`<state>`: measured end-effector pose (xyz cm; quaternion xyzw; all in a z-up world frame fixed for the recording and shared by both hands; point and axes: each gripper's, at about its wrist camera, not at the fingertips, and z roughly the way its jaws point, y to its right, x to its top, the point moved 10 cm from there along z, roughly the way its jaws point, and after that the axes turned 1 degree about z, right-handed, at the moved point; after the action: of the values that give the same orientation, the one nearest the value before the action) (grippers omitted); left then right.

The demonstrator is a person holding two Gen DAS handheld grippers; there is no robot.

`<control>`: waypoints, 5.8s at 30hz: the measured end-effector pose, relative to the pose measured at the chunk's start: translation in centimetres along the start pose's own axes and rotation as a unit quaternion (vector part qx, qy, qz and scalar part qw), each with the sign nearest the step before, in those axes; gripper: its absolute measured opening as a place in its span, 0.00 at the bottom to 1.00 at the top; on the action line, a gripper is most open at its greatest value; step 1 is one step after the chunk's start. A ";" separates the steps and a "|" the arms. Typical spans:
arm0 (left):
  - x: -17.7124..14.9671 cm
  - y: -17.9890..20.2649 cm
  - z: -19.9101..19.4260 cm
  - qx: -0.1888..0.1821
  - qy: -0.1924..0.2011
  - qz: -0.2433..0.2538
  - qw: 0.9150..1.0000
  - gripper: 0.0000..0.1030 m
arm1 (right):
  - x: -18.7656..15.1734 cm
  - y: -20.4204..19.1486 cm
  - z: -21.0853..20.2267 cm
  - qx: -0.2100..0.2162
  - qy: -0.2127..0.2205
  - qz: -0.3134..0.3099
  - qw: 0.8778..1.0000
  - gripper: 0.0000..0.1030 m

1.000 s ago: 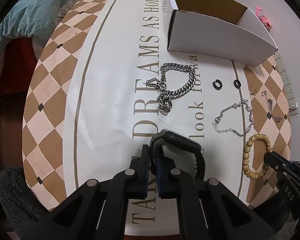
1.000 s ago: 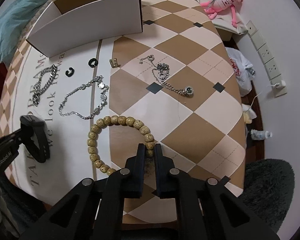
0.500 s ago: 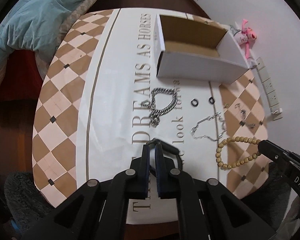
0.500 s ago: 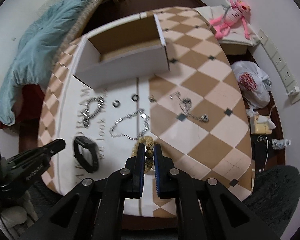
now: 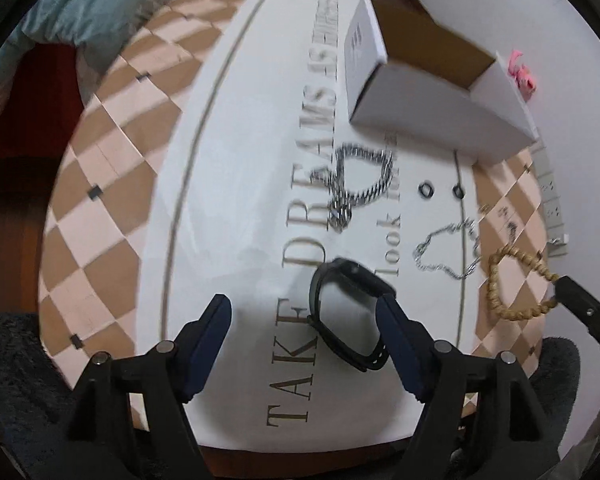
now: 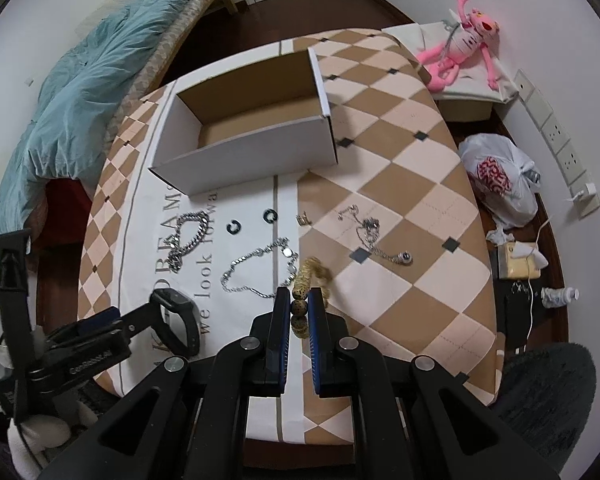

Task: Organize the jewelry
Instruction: 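Carry the watch band and bead bracelet into the white box and release both, then lift both open tools away from the box, then lower the right tool onto the silver earring chain and close it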

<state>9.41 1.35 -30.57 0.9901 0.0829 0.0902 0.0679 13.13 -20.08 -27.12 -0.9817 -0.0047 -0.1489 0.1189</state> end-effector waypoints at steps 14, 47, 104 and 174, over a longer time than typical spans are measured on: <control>1.2 2.5 0.6 0.009 0.046 0.056 0.997 0.02 | -0.1 0.8 0.3 -0.011 0.006 0.007 1.000 0.09; 21.0 7.1 -3.2 -0.037 0.032 0.057 0.997 0.13 | 20.8 -6.1 4.0 0.074 -0.036 -0.046 0.996 0.10; 12.9 5.7 -17.5 0.061 0.245 0.061 0.966 0.95 | 13.6 -1.9 -11.8 -0.096 0.169 -0.051 0.980 0.94; 1.8 14.6 1.5 -0.024 0.044 0.199 0.979 0.02 | 1.9 9.8 2.3 -0.009 0.093 0.091 0.992 0.10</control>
<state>13.65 -12.81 -29.57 0.9799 -0.1151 0.1478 0.0689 16.08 -29.12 -30.96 -0.9609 0.0967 -0.2281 0.1235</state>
